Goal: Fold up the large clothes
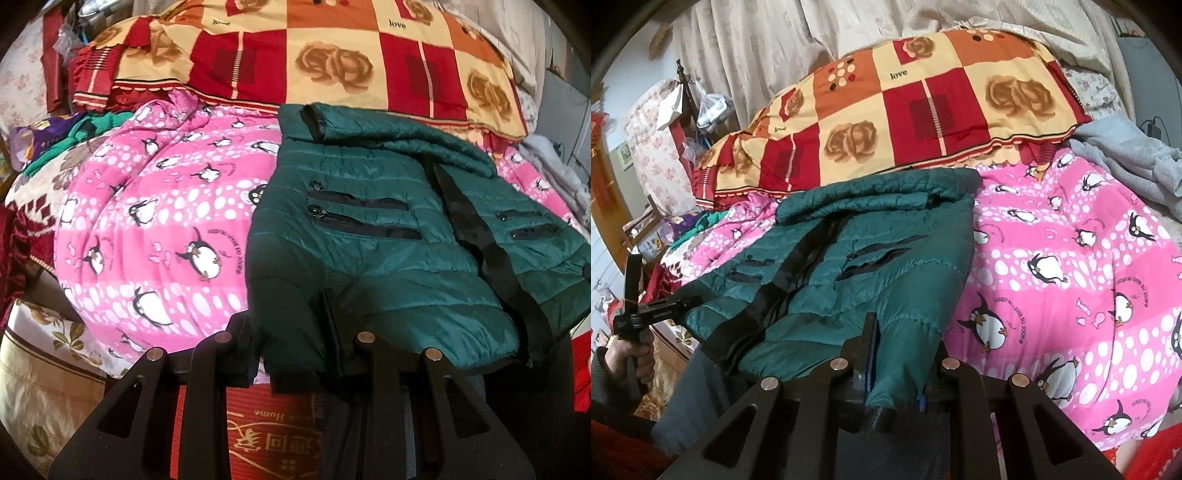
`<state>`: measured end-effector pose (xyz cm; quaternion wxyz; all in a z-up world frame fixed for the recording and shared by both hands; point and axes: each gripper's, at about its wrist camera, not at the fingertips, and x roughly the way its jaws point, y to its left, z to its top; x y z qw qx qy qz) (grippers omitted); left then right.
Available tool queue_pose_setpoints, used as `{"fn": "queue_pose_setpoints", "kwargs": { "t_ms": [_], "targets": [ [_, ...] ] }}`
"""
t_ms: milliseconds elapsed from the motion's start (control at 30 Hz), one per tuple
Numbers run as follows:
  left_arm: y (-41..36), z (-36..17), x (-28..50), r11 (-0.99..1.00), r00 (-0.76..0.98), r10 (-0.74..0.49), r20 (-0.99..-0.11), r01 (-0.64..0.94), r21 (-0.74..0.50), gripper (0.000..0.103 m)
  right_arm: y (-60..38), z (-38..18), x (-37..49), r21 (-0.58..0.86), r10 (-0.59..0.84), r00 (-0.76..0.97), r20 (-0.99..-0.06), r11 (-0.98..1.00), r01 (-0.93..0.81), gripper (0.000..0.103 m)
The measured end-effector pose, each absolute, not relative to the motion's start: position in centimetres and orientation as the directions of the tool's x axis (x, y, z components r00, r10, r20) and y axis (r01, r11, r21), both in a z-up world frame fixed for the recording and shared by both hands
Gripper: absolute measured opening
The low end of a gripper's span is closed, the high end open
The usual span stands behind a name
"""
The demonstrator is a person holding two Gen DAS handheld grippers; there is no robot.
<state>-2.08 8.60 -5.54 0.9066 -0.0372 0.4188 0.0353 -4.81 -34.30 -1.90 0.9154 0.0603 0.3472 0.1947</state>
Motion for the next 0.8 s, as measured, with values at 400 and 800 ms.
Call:
{"fn": "queue_pose_setpoints", "kwargs": {
  "t_ms": [400,800],
  "targets": [
    [11.5,-5.6,-5.3,0.961,0.684,-0.179,-0.707,-0.033,-0.276,0.009,-34.9,-1.1,-7.3,0.276,0.440,0.699,-0.563,0.898,-0.343,0.013],
    [14.2,-8.6,-5.2,0.838,0.599,-0.455,-0.659,0.038,-0.544,0.035,-37.3,-1.8,-7.8,0.346,0.464,0.692,-0.554,0.884,-0.315,0.013]
  ]
}}
